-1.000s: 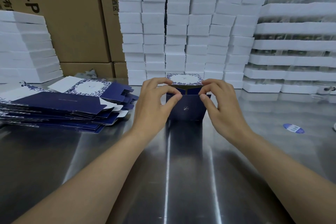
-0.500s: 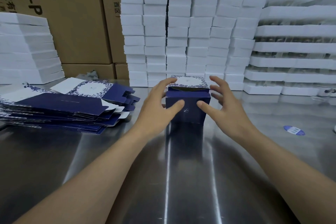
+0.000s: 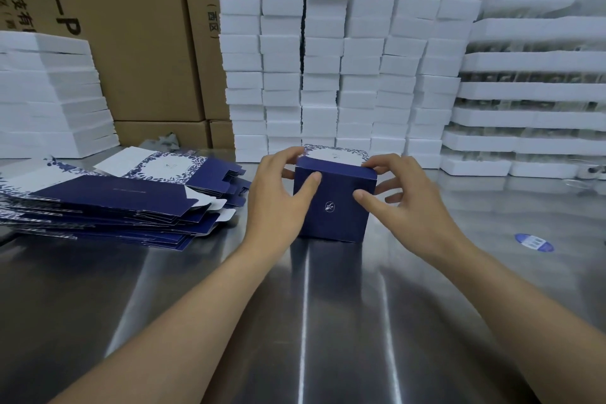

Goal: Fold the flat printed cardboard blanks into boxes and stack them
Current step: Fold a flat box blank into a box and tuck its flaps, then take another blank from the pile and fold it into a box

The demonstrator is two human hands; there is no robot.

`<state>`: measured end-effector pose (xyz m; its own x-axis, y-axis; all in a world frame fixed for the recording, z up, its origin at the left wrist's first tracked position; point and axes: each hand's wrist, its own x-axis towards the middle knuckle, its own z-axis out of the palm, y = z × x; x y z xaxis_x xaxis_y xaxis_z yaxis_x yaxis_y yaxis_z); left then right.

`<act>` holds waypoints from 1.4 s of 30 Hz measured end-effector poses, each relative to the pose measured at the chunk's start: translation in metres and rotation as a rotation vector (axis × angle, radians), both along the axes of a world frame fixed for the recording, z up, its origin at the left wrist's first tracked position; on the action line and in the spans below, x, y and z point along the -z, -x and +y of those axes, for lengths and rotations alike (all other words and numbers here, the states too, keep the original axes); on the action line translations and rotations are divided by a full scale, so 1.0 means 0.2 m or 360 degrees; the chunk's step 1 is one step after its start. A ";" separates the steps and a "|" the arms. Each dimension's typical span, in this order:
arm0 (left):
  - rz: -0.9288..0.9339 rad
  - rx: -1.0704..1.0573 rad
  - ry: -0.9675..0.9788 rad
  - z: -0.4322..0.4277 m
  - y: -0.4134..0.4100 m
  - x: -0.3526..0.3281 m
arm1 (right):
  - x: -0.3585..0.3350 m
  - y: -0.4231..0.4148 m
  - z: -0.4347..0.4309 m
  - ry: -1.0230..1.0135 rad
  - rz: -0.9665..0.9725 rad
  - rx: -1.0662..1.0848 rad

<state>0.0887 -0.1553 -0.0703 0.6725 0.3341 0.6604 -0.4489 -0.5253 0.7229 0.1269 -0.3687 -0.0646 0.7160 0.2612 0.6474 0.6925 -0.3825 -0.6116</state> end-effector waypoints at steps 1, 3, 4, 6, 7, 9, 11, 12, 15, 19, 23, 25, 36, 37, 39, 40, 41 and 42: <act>0.0006 -0.0009 0.0030 0.00 0.00 0.00 | 0.00 0.00 -0.01 0.0040 0.0013 -0.0039; 0.0014 -0.0032 0.0074 0.00 0.00 -0.01 | -0.01 0.00 -0.02 0.0168 -0.0034 -0.0071; 0.0011 -0.0048 0.0072 0.00 0.01 -0.01 | -0.02 0.00 -0.02 0.0242 -0.0100 -0.0054; -0.0036 -0.0083 -0.0014 -0.01 0.02 -0.02 | -0.03 -0.01 -0.03 0.0344 -0.0262 0.0011; -0.0076 -0.0101 -0.0075 -0.03 0.04 -0.03 | -0.04 -0.01 -0.03 0.0387 -0.0360 0.0049; -0.0184 -0.0131 -0.0193 -0.05 0.07 -0.06 | -0.05 0.02 -0.02 0.0464 -0.0574 0.0095; -0.0300 -0.0146 -0.0337 -0.08 0.10 -0.09 | -0.04 0.04 0.01 0.0516 -0.0771 0.0045; -0.0358 -0.0123 -0.0414 -0.09 0.11 -0.10 | -0.04 0.05 0.03 0.0548 -0.0841 -0.0003; -0.0399 0.0159 -0.0387 -0.14 0.12 -0.08 | -0.03 0.09 0.10 0.0588 -0.0883 -0.0090; -0.0390 0.0233 -0.0277 -0.17 0.09 -0.04 | -0.01 0.08 0.10 0.0245 -0.0705 0.0182; -0.0196 -0.0023 -0.0555 -0.11 0.05 0.05 | 0.04 -0.05 -0.06 -0.0150 -0.0109 0.0645; -0.0014 -0.0034 -0.0547 -0.08 0.03 0.09 | 0.07 -0.12 -0.17 -0.0312 0.0060 0.0813; 0.0167 -0.0066 -0.0453 -0.04 -0.02 0.13 | 0.04 -0.67 -0.41 -0.0018 0.0294 0.0988; 0.0161 -0.0072 -0.0460 -0.04 -0.02 0.13 | 0.05 -0.71 -0.42 0.0030 0.0286 0.1009; 0.0157 -0.0070 -0.0475 -0.04 -0.02 0.14 | 0.06 -0.80 -0.44 0.0037 0.0270 0.1059; 0.0155 -0.0066 -0.0480 -0.04 -0.02 0.14 | 0.06 -0.84 -0.44 0.0031 0.0266 0.1074; 0.0147 -0.0064 -0.0485 -0.04 -0.03 0.14 | 0.06 -0.88 -0.45 0.0041 0.0260 0.1085; 0.0134 -0.0064 -0.0493 -0.04 -0.03 0.14 | 0.06 -0.91 -0.46 0.0066 0.0262 0.1099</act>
<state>0.0948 -0.1629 -0.0984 0.7195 0.1534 0.6773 -0.3687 -0.7421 0.5598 0.3096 -0.4602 -0.0763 0.8146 -0.2654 0.5157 0.1833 -0.7257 -0.6632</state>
